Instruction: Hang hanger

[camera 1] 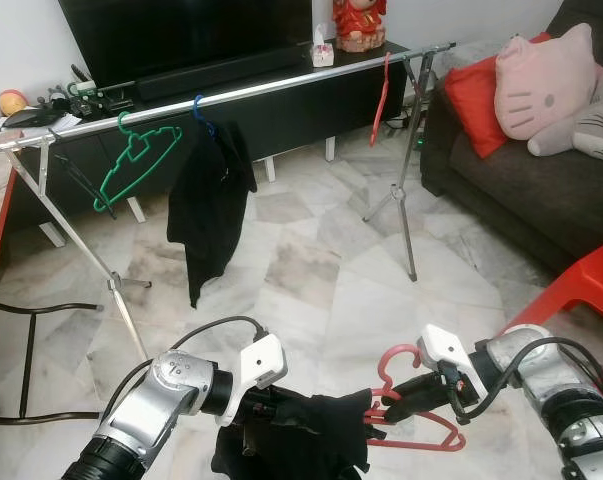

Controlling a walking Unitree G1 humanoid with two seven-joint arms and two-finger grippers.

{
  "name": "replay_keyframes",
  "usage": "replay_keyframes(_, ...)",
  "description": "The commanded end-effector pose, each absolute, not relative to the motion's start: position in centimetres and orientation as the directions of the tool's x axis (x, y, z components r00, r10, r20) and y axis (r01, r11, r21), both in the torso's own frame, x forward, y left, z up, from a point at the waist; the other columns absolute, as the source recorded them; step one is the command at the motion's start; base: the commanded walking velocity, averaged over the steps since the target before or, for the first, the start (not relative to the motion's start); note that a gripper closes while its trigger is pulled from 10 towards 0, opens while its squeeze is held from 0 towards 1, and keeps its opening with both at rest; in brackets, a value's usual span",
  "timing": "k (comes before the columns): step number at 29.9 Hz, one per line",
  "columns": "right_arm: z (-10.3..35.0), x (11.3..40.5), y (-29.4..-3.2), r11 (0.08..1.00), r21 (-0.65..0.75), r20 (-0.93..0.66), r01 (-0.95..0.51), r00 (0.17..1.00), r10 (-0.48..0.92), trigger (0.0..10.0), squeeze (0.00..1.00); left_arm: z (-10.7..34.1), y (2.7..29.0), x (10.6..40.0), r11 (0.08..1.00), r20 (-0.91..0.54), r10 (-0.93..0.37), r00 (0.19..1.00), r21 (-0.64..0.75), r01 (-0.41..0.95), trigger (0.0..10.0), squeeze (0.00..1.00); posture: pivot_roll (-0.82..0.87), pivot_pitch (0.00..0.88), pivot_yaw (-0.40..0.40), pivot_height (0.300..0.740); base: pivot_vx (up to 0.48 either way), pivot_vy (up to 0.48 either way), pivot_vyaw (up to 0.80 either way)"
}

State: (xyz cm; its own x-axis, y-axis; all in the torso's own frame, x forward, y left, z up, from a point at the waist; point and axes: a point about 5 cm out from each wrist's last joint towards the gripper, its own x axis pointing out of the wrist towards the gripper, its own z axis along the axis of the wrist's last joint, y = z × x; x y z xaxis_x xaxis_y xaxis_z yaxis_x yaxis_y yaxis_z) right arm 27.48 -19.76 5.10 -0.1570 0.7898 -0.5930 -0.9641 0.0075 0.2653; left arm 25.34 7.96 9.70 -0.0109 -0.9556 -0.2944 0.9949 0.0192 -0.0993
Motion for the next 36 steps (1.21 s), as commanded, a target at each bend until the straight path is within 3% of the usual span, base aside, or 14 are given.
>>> replay_keyframes(1, 4.8, 27.2, -18.9, -0.031, 0.272, -0.589, -0.962, -0.192, 0.785, 0.0, 0.0, 11.8, 7.4, 25.7, -0.03, -0.241, -0.97, -0.032, -0.012, 0.999, 10.0, 1.0, -0.18, 0.0, 0.054, 0.74, 0.0, 0.0, 0.0)
replay_keyframes(12, 4.6, 27.2, -18.7, -0.03, 0.272, -0.587, -0.962, -0.19, 0.787, 0.0, 0.0, 11.8, 7.4, 25.8, -0.033, -0.236, -0.971, -0.033, -0.005, 0.999, 10.0, 1.0, -0.18, 0.0, 0.053, 0.74, 0.0, 0.0, 0.0)
replay_keyframes(14, 4.5, 27.3, -18.7, 0.006, 0.242, -0.585, -0.97, -0.141, 0.798, 0.0, 0.0, 12.2, 7.8, 27.2, 0.094, -0.227, -0.968, 0.112, 0.089, 0.992, 10.0, 1.0, -0.18, 0.0, 0.052, 0.74, 0.0, 0.0, 0.0)
replay_keyframes(18, 4.5, 27.6, -18.8, 0.062, 0.199, -0.584, -0.978, -0.068, 0.809, 0.0, 0.0, 13.0, 8.6, 28.7, 0.246, -0.171, -0.947, 0.272, 0.16, 0.956, 10.0, 1.0, -0.18, 0.0, 0.054, 0.74, 0.0, 0.0, 0.0)
replay_keyframes(21, 4.6, 28.0, -18.7, 0.106, 0.164, -0.575, -0.981, -0.008, 0.818, 0.0, 0.0, 13.3, 8.9, 29.1, 0.293, -0.153, -0.934, 0.323, 0.19, 0.937, 10.0, 1.0, -0.18, 0.0, 0.055, 0.74, 0.0, 0.0, 0.0)
replay_keyframes(22, 4.8, 28.7, -18.5, 0.189, 0.106, -0.554, -0.976, 0.1, 0.826, 0.0, 0.0, 13.7, 9.4, 29.7, 0.366, -0.115, -0.91, 0.397, 0.224, 0.903, 10.0, 1.0, -0.18, 0.0, 0.056, 0.74, 0.0, 0.0, 0.0)
replay_keyframes(23, 4.9, 28.9, -18.5, 0.224, 0.084, -0.543, -0.971, 0.144, 0.827, 0.0, 0.0, 13.8, 9.6, 29.9, 0.395, -0.097, -0.9, 0.425, 0.23, 0.89, 10.0, 1.0, -0.18, 0.0, 0.056, 0.74, 0.0, 0.0, 0.0)
replay_keyframes(24, 5.1, 29.4, -18.4, 0.301, 0.034, -0.511, -0.953, 0.242, 0.825, 0.0, 0.0, 14.3, 10.2, 30.7, 0.496, -0.046, -0.851, 0.523, 0.258, 0.829, 10.0, 0.0, -0.18, 0.0, 0.059, 0.74, 0.0, 0.0, 0.0)
replay_keyframes(25, 5.1, 29.4, -18.4, 0.301, 0.034, -0.511, -0.953, 0.242, 0.825, 0.0, 0.0, 14.3, 10.2, 30.7, 0.496, -0.046, -0.851, 0.523, 0.258, 0.829, 10.0, 0.0, -0.18, 0.0, 0.059, 0.74, 0.0, 0.0, 0.0)
replay_keyframes(27, 5.3, 30.1, -18.5, 0.41, -0.03, -0.468, -0.912, 0.375, 0.8, 0.0, 0.0, 15.0, 11.1, 31.8, 0.635, 0.034, -0.756, 0.653, 0.278, 0.721, 10.0, 0.0, -0.18, 0.0, 0.063, 0.74, 0.0, 0.0, 0.0)
replay_keyframes(35, 5.8, 31.0, -18.7, 0.566, -0.095, -0.387, -0.819, 0.554, 0.737, 0.0, 0.0, 15.6, 12.4, 32.7, 0.78, 0.128, -0.612, 0.78, 0.258, 0.57, 10.0, 0.0, -0.19, 0.0, 0.069, 0.74, 0.0, 0.0, 0.0)
replay_keyframes(36, 6.1, 31.5, -18.7, 0.613, -0.124, -0.364, -0.781, 0.61, 0.703, 0.0, 0.0, 15.7, 13.0, 32.9, 0.829, 0.149, -0.542, 0.827, 0.253, 0.498, 10.0, 0.0, -0.19, 0.0, 0.071, 0.74, 0.0, 0.0, 0.0)
